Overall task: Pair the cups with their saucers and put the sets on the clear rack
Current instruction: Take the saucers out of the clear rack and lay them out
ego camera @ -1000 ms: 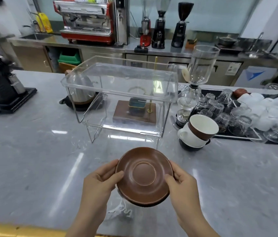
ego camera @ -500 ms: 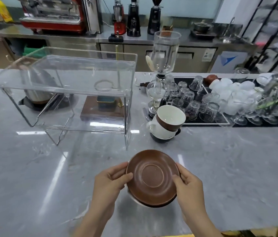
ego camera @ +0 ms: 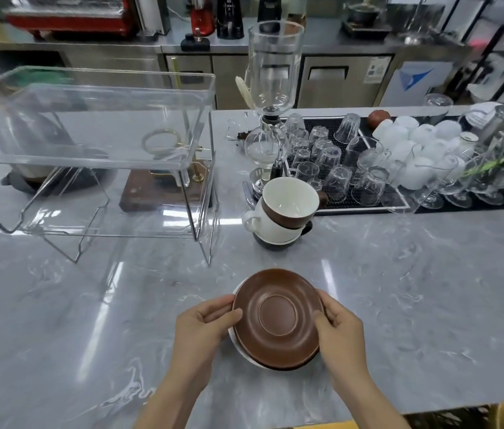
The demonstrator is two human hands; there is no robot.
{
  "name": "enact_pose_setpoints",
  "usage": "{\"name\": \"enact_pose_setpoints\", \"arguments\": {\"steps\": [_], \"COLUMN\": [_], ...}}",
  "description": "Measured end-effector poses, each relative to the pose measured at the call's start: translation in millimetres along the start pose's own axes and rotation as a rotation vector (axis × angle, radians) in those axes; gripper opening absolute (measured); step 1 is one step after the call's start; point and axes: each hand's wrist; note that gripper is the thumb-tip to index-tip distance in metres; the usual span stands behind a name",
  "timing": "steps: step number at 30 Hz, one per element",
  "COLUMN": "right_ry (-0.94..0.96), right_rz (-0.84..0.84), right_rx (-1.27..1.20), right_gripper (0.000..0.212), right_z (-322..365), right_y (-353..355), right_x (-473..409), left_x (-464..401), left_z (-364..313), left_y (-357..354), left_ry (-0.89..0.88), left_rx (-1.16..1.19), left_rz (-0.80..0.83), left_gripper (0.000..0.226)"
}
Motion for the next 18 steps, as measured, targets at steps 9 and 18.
{"name": "enact_pose_setpoints", "arguments": {"steps": [9, 18], "right_ry": [0.034, 0.132], "right_rz": [0.015, 0.031], "right_rx": [-0.003, 0.159], "right_gripper": [0.053, 0.05], "right_z": [-5, -15], "right_y": [2, 10], "right_x": [-12, -23], "left_x": [-7, -8], "left_z": [7, 3], "left_y": [-7, -8], "left_ry": [0.024, -0.122], "left_rx": [0.008, -0.168], "left_rz": [-0.059, -0.089], "left_gripper": [0.024, 0.022]}}
Point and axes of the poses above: each hand's wrist, its own x-axis away from the middle knuckle, its own y-axis out of the back of the hand, z = x × y, and after that the axes turned 2 degrees about -y, right-handed
